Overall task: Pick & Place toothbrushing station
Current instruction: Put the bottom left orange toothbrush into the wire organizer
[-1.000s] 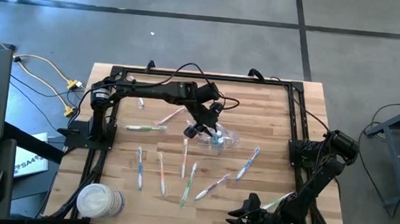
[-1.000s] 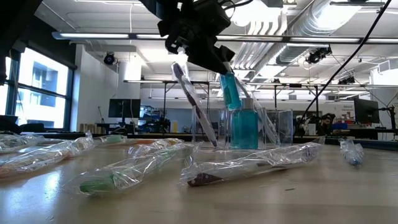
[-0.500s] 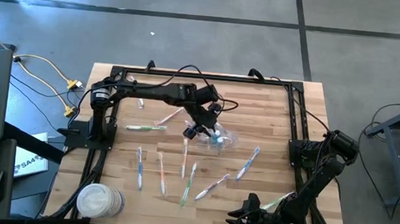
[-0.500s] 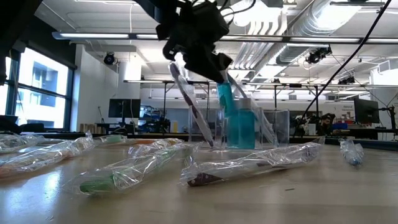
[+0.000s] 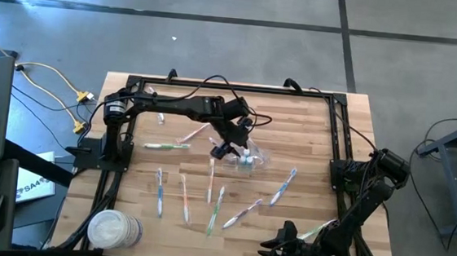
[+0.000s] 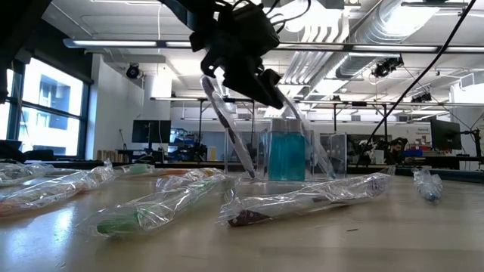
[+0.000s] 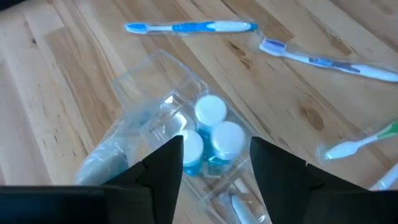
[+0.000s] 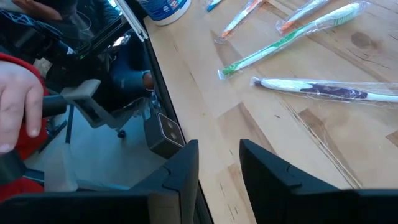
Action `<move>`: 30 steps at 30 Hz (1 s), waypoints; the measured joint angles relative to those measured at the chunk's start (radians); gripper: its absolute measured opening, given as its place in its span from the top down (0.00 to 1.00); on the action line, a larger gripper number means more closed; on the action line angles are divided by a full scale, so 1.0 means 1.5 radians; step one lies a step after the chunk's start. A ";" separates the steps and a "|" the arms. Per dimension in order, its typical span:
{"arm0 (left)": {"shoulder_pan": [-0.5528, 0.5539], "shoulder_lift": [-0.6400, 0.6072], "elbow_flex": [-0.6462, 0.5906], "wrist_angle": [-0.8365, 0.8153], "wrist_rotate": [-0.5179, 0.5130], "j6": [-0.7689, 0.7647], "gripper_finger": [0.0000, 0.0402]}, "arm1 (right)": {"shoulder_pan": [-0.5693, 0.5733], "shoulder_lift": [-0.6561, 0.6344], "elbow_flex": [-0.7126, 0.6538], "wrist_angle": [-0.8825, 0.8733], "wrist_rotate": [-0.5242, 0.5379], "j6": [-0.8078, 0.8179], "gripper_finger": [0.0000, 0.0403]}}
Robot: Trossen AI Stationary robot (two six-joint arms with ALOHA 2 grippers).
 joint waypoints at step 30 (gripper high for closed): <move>-0.118 -0.162 0.000 -0.011 -0.113 -0.199 0.53 | 0.000 0.000 0.000 -0.001 -0.043 -0.284 0.73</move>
